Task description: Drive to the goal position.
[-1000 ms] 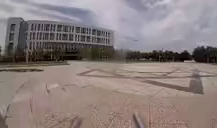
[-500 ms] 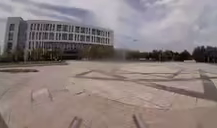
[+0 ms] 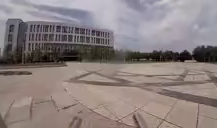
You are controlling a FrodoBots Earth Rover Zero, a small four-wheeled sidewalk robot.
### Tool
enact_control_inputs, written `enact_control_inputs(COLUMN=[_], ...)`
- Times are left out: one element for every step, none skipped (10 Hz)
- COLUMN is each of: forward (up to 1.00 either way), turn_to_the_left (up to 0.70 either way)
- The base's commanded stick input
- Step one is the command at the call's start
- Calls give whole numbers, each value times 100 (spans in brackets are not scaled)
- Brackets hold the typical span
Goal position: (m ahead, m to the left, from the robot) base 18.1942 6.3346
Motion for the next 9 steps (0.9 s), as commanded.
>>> enact_control_inputs(forward=[100,100,100,100,100,100,100,100,100], turn_to_the_left=[0,0,0,0,0,0,0,5,27])
